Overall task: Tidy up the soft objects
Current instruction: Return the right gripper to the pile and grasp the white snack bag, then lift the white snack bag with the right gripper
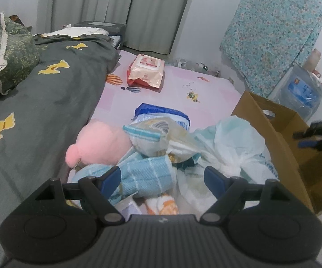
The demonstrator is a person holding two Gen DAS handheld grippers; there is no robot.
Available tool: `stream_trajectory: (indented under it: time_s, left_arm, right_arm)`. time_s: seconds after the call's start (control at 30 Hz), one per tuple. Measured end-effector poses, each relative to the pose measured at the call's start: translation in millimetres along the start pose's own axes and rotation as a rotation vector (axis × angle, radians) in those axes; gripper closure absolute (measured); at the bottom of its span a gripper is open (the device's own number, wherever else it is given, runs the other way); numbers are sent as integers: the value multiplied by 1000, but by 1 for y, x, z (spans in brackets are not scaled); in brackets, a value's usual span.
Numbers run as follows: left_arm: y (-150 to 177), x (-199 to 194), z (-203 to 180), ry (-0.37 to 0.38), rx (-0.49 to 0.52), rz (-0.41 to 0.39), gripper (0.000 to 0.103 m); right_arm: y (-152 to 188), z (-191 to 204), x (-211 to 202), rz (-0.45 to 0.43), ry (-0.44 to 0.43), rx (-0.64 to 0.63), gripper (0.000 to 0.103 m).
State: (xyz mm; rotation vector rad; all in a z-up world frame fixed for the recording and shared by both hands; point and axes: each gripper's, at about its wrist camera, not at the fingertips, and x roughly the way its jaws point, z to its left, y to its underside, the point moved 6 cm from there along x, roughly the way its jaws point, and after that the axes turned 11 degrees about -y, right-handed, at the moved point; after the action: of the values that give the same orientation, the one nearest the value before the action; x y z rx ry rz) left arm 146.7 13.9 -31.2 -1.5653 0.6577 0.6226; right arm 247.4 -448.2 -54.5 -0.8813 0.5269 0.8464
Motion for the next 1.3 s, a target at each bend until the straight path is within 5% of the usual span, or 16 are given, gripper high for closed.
stream_trajectory:
  time_s: [0.17,0.37,0.7,0.87,1.03,1.23,1.3]
  left_arm:
    - [12,-7,8,-19,-4,-14,20]
    - [24,-11,15,-56,-10,-30,20]
    - [31,-9,26,-142,-13,-81,24]
    - [23,-2,21,-128,-10,-121,43]
    - [18,24,14,-74,-18,-83,64]
    - [21,38,10,-52,1,-55,67]
    - [23,41,10,-51,6,-51,67]
  right_arm:
    - [6,74,-18,-15,-173,-95,44]
    - [28,165,-4,71,-357,-220,40]
    - [72,290,64,210,-425,-537,44]
    - [62,316,113,251,-490,-425,63]
    - [78,298,179,401,-432,-268,67]
    - [70,306,156,396,-475,-316,64]
    - [72,313,149,390,-451,-418,51]
